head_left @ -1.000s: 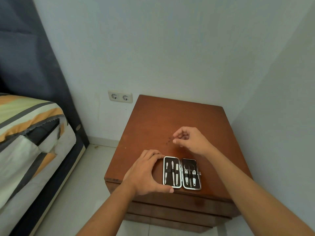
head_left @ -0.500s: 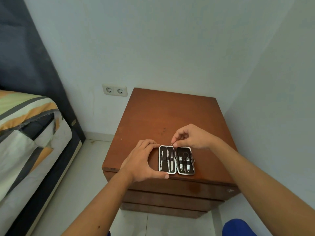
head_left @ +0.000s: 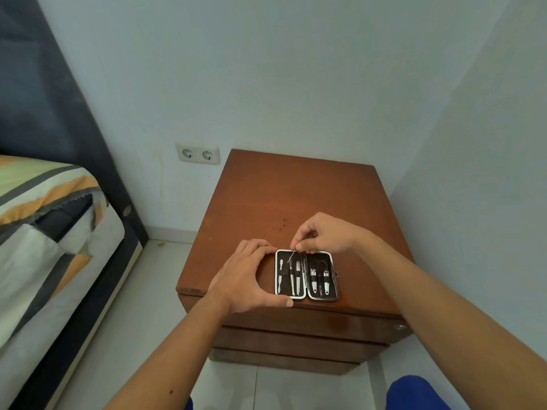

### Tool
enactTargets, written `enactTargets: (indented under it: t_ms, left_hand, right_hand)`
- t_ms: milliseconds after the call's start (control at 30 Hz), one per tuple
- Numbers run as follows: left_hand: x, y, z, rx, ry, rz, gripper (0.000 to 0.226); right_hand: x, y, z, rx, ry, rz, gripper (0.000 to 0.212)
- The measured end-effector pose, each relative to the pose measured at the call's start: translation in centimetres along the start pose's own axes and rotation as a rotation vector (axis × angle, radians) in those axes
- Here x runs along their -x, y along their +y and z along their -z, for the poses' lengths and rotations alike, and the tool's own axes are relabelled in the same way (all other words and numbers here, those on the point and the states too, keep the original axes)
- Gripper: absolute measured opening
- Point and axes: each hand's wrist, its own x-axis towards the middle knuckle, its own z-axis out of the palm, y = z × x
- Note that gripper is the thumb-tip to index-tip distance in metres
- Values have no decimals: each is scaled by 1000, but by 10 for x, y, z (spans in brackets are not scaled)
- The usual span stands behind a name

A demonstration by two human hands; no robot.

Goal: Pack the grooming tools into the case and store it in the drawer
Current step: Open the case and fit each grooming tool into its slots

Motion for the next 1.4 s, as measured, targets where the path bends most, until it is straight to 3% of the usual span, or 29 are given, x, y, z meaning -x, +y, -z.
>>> enactTargets:
  t_ms: [300, 700, 800, 1033, 1200, 1400]
  left_hand:
    - [1, 1, 1, -1, -3, 0, 116]
    - [1, 0, 0, -9, -2, -5, 117]
    - [1, 1, 0, -8, -5, -6, 118]
    - [0, 0, 0, -11, 0, -8, 116]
    - [1, 1, 0, -10, 6, -5, 117]
    - [1, 2, -1, -10, 6, -3, 115]
  right_hand:
    - [-14, -11, -14, 290, -8, 35, 15]
    - [-17, -14, -19, 302, -39, 57, 9]
    - [-16, -13, -23, 265, 13, 76, 11]
    - [-5, 1, -42, 27, 211, 35, 42]
    - [5, 10, -60, -92, 397, 58, 41]
    - [5, 10, -66, 22, 416, 102, 34]
